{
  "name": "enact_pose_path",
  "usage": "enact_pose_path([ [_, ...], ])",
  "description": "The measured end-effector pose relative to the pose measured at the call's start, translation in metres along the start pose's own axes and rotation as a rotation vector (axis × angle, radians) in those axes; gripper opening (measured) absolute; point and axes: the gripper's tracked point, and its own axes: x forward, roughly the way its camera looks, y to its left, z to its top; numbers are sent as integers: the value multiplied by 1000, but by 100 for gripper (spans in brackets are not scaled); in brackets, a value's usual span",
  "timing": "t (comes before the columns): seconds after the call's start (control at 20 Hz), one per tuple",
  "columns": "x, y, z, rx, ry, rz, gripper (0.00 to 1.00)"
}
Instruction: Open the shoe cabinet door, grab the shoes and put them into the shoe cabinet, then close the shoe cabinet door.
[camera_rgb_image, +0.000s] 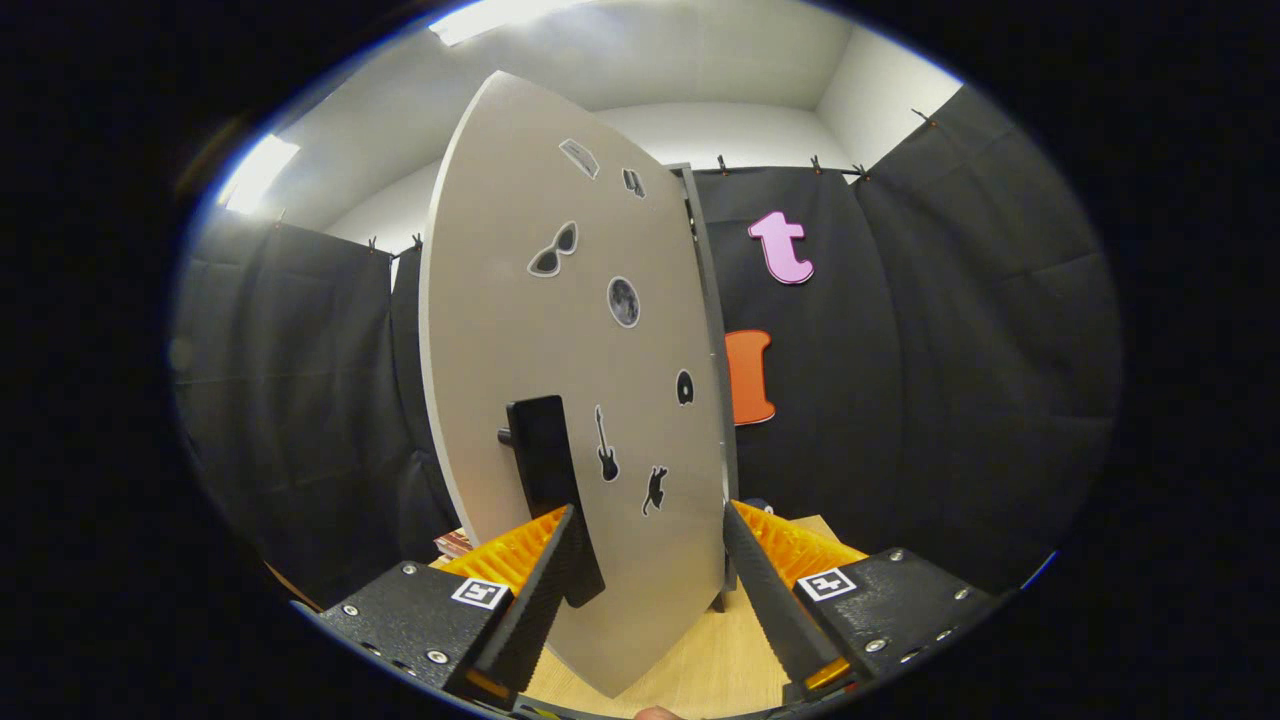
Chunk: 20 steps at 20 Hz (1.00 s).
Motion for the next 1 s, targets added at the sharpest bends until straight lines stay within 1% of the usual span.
enact_pose_path([
  [0.15,21,23,-3,11,22,60,90],
  [0.25,29,42,-3,-4,34,113,91],
  [0.3,34,56,-4,-6,40,159,92],
  [0.35,39,74,-6,-2,49,210,94],
  [0.4,46,88,-7,-7,56,243,95],
  [0.55,78,97,-8,-29,55,244,95],
  [0.7,104,121,-13,0,64,285,95],
  [0.8,122,133,-12,7,65,294,95],
  [0.9,133,143,-13,10,69,315,95],
  [1.0,141,149,-13,3,74,314,95],
])
